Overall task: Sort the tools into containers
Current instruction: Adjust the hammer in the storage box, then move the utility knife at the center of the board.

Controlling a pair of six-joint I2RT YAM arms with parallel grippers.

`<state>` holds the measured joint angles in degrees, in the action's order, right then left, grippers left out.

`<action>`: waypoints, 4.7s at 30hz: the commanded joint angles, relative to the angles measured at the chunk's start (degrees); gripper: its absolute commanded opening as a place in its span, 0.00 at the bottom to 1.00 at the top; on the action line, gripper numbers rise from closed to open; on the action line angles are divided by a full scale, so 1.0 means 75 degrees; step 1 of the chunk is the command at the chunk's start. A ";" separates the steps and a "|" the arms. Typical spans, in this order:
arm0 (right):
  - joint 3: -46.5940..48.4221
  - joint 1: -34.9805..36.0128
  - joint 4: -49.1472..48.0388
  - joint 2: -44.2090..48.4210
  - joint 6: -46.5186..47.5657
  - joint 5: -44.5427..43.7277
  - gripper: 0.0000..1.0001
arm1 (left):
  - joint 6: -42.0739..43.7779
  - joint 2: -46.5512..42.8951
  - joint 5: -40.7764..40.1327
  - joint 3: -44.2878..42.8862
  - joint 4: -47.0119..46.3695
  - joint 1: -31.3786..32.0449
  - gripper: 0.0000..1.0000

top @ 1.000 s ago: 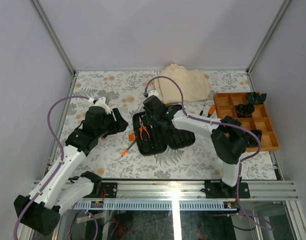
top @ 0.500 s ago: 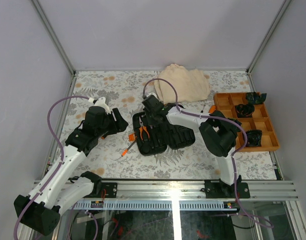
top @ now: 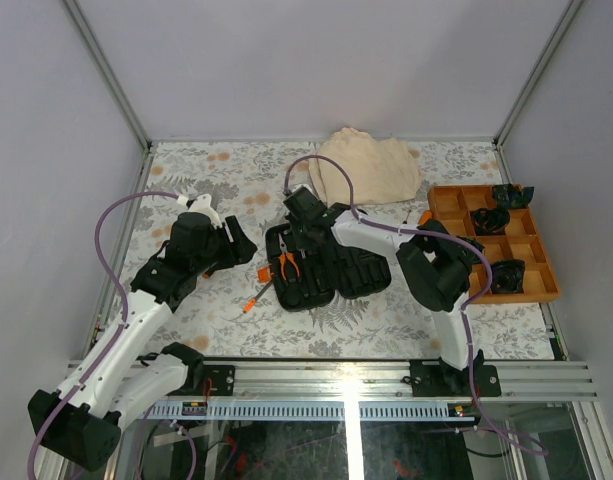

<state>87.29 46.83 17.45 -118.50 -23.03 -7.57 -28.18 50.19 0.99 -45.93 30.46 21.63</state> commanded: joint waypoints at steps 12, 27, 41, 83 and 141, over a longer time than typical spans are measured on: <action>0.0473 -0.0045 0.1328 -0.1014 0.0162 0.0215 0.05 | 0.0069 0.0005 -0.0074 -0.0039 -0.0150 -0.0085 0.61; 0.0307 -0.0045 0.1887 -0.1497 0.0161 0.0280 0.00 | 0.0075 -0.0001 -0.0063 -0.0030 -0.0158 -0.0095 0.61; -0.0610 0.0591 0.1999 -0.1748 -0.0063 -0.0715 0.00 | 0.0078 0.0036 -0.0048 -0.0030 -0.0159 -0.0103 0.61; -0.4430 -0.0718 -0.0088 0.4833 -0.0324 -0.1004 0.49 | 0.0068 0.0288 0.0026 -0.0015 -0.0194 -0.0100 0.62; -0.6139 -0.2727 0.1475 0.7407 -0.1023 0.0783 0.49 | -0.0909 0.0716 0.0081 -0.0223 0.0515 0.1300 0.57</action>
<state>39.44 26.24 24.56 -68.23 -27.64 0.43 -38.50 57.93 -0.34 -44.91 30.50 31.11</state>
